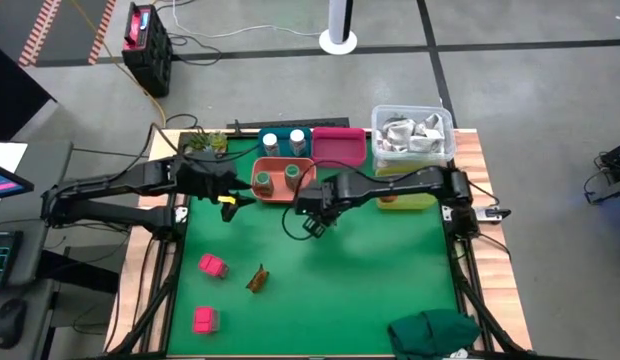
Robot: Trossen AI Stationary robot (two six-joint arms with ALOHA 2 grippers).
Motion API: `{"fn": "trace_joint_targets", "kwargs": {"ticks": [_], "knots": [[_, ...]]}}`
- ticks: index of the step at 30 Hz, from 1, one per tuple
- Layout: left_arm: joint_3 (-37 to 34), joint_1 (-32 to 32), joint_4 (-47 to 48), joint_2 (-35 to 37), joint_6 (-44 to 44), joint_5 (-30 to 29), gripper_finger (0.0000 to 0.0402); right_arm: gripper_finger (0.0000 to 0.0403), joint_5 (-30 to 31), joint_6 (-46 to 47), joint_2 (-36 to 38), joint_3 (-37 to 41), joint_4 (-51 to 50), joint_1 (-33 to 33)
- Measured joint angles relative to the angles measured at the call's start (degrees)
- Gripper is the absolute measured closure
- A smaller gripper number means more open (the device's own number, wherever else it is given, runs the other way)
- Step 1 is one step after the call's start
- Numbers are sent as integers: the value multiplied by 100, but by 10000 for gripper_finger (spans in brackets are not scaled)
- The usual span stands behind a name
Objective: Sort spices by type
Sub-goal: Put the top orange seasoning pack into the yellow bin
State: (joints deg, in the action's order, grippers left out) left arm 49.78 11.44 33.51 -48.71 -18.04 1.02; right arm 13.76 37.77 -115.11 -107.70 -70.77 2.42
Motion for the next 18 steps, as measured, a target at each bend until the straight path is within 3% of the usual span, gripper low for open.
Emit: {"fn": "trace_joint_targets", "kwargs": {"ticks": [12, 18], "knots": [[-2, 0, -29, -9, -119, 11, 174, 386, 765, 750, 1332, 34, -1935, -139], [-2, 7, -33, -5, -148, 15, 174, 386, 872, 1761, 2551, 1036, -1932, -265]]}}
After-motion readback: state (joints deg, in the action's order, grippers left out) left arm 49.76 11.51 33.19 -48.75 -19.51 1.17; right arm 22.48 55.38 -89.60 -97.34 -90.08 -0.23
